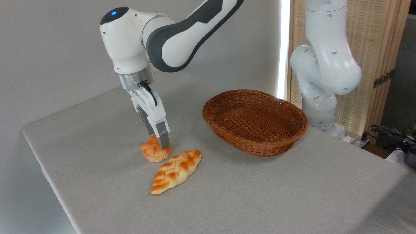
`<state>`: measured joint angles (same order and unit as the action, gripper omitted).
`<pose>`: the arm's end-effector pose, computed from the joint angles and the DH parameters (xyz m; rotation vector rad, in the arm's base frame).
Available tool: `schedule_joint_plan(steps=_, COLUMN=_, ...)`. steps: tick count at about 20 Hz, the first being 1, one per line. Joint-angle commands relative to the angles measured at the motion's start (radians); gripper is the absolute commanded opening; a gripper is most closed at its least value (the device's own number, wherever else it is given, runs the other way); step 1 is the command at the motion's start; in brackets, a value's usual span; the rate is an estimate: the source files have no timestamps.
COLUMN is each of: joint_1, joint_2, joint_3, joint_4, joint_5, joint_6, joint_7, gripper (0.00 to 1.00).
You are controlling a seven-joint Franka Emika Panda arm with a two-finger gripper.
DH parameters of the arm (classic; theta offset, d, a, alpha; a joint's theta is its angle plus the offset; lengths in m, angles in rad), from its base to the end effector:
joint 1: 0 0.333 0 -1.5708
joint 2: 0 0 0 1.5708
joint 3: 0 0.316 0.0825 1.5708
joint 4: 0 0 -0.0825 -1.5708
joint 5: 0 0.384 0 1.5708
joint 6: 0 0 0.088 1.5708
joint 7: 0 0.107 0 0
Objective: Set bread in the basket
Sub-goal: 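Close the gripper around the round bread roll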
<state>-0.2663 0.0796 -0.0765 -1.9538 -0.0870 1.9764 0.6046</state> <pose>0.5349 -0.1960 0.4324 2.7384 -1.3409 -0.0690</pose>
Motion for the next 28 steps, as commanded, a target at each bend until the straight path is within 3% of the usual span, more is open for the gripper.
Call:
schedule_joint_plan(steps=1, joint_1=-0.007, joint_2=0.017, joint_3=0.006, joint_4=-0.004, joint_5=-0.003, joint_6=0.033, joint_7=0.003, gripper=1.0)
schedule_joint_plan(steps=4, joint_1=-0.007, joint_2=0.032, joint_3=0.008, joint_4=-0.002, joint_5=-0.002, joint_6=0.047, joint_7=0.001, gripper=1.0)
schedule_joint_plan(steps=8, joint_1=-0.007, joint_2=0.045, joint_3=0.006, joint_4=-0.004, joint_5=0.039, joint_6=0.065, joint_7=0.0, gripper=0.99)
schedule_joint_plan(steps=12, joint_1=-0.007, joint_2=0.043, joint_3=0.006, joint_4=0.001, joint_5=0.039, joint_6=0.067, joint_7=0.003, gripper=0.66)
schedule_joint_plan(steps=14, joint_1=-0.007, joint_2=0.043, joint_3=0.006, joint_4=0.001, joint_5=0.039, joint_6=0.067, joint_7=0.003, gripper=0.57)
schedule_joint_plan(steps=28, joint_1=-0.008, joint_2=0.011, joint_3=0.004, joint_4=0.004, joint_5=0.038, joint_6=0.064, joint_7=-0.002, gripper=0.59)
